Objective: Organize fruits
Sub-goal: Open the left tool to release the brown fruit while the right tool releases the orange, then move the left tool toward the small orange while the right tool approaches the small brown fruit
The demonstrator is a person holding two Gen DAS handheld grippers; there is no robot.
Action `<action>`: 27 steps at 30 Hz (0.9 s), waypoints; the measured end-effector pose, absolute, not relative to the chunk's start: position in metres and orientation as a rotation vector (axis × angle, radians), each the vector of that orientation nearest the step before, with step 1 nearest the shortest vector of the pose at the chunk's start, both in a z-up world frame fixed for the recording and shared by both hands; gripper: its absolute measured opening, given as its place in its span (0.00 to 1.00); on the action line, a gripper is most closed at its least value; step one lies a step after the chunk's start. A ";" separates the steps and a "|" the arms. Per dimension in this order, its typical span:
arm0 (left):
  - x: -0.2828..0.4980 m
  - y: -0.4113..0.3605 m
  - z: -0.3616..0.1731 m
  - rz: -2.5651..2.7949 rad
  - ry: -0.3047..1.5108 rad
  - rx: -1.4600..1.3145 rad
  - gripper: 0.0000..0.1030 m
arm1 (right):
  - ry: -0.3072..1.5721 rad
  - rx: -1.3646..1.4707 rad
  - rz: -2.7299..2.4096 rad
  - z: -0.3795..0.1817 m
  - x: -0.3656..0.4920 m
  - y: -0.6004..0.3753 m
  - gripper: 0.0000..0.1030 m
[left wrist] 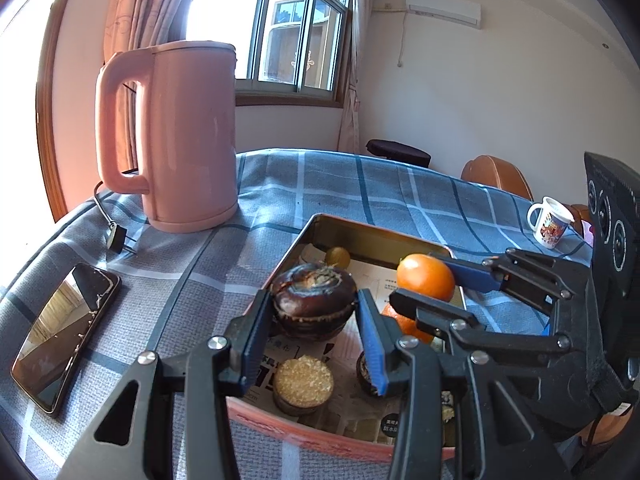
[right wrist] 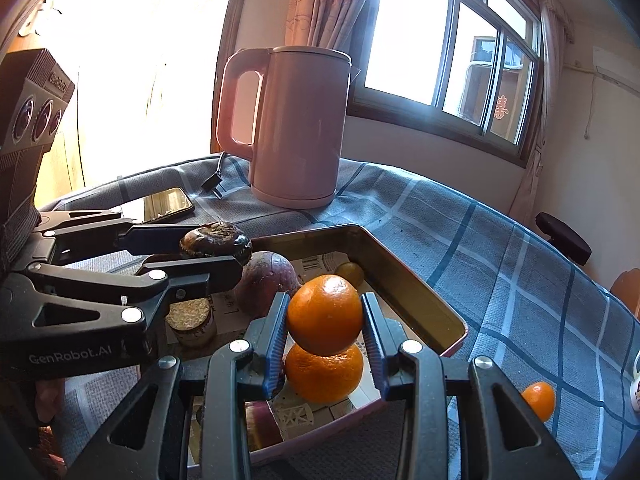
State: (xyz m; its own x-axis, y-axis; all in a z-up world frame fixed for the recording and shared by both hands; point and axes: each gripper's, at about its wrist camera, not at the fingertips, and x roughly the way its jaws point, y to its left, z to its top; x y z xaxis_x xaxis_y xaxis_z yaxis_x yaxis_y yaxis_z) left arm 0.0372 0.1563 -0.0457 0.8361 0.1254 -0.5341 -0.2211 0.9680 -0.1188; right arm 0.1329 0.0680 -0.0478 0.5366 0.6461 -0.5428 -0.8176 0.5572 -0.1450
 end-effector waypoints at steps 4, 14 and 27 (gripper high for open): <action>0.037 0.156 -0.047 0.180 0.564 -0.171 0.43 | 0.480 -0.438 0.922 -0.051 0.131 0.074 0.37; 0.026 0.156 -0.047 0.179 0.522 -0.193 0.75 | 0.473 -0.465 0.953 -0.052 0.124 0.078 0.55; 0.035 0.146 -0.029 0.240 0.405 -0.207 0.98 | 0.497 -0.373 0.680 -0.032 0.187 -0.008 0.56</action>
State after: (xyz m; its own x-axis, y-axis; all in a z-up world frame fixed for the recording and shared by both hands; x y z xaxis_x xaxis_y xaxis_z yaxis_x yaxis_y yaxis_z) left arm 0.0348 0.1459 -0.0287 0.8917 0.1884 -0.4115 -0.2705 0.9508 -0.1508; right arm 0.1874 -0.0084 -0.0322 0.6698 0.5018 -0.5474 -0.6741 0.7201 -0.1647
